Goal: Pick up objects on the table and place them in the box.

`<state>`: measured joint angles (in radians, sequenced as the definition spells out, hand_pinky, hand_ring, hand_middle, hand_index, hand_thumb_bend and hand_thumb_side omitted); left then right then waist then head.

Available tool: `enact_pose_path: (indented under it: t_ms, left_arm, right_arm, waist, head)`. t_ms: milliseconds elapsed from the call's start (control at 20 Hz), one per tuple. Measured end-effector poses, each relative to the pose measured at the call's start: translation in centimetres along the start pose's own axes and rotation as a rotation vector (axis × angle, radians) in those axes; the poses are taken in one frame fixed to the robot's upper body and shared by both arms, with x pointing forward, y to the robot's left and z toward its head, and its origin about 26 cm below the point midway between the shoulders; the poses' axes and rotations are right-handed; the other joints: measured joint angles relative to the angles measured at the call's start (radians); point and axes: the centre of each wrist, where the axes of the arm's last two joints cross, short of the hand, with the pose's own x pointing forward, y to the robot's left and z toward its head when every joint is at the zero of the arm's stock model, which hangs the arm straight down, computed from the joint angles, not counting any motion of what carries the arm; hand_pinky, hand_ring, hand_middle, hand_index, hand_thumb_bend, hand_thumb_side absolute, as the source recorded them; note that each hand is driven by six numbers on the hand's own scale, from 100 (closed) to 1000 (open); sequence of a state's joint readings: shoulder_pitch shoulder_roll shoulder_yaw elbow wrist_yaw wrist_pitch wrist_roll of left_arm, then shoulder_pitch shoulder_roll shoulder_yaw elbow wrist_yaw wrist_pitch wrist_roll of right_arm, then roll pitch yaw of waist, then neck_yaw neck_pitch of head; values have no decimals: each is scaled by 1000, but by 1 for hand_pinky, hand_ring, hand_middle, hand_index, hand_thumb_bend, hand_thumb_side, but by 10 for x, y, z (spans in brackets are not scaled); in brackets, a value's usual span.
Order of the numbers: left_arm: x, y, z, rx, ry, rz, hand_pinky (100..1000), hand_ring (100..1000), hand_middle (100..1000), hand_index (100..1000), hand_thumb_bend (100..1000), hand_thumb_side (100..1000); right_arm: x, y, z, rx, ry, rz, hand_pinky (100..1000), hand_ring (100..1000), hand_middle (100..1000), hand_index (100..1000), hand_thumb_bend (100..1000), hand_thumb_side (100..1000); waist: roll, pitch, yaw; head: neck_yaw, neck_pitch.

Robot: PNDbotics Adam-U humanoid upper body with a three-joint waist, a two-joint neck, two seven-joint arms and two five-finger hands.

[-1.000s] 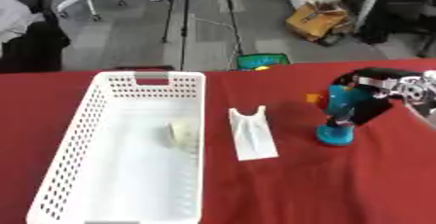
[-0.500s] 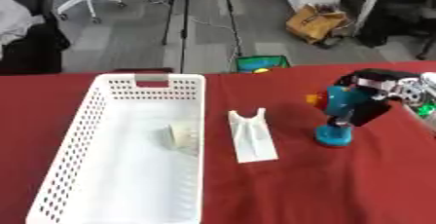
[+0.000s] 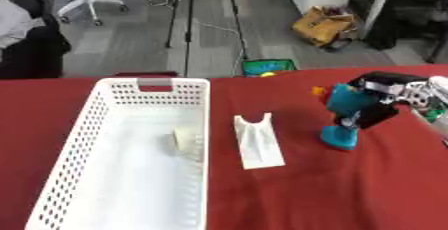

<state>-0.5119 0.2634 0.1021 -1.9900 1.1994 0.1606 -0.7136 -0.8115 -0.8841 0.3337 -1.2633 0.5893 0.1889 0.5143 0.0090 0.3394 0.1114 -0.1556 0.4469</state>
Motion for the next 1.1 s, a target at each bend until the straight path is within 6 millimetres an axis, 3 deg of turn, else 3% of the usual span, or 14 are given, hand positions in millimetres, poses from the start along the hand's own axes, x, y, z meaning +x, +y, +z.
enact_pose_path:
  t_ms: [150, 750, 1000, 1100]
  left_arm:
    - [0, 0, 0, -1, 0, 0, 651, 499, 577, 662, 100, 868]
    - [0, 0, 0, -1, 0, 0, 646, 499, 575, 656, 100, 866]
    - [0, 0, 0, -2, 1, 1, 643, 498, 575, 653, 100, 866]
    - [0, 0, 0, -3, 1, 1, 642, 498, 574, 650, 100, 866]
  right_arm:
    - [-1, 0, -1, -3, 2, -1, 397, 535, 658, 797, 325, 479]
    - [-1, 0, -2, -17, 5, -3, 394, 513, 567, 697, 243, 480]
    - [1, 0, -3, -25, 2, 0, 355, 480, 516, 659, 100, 479]
    - [2, 0, -3, -30, 3, 2, 336, 467, 499, 644, 100, 478]
  waist:
    - [0, 0, 0]
    - [0, 0, 0]
    - [0, 0, 0]
    - [0, 0, 0]
  head:
    - [-1, 0]
    - [-4, 0]
    - [-4, 0]
    - [-4, 0]
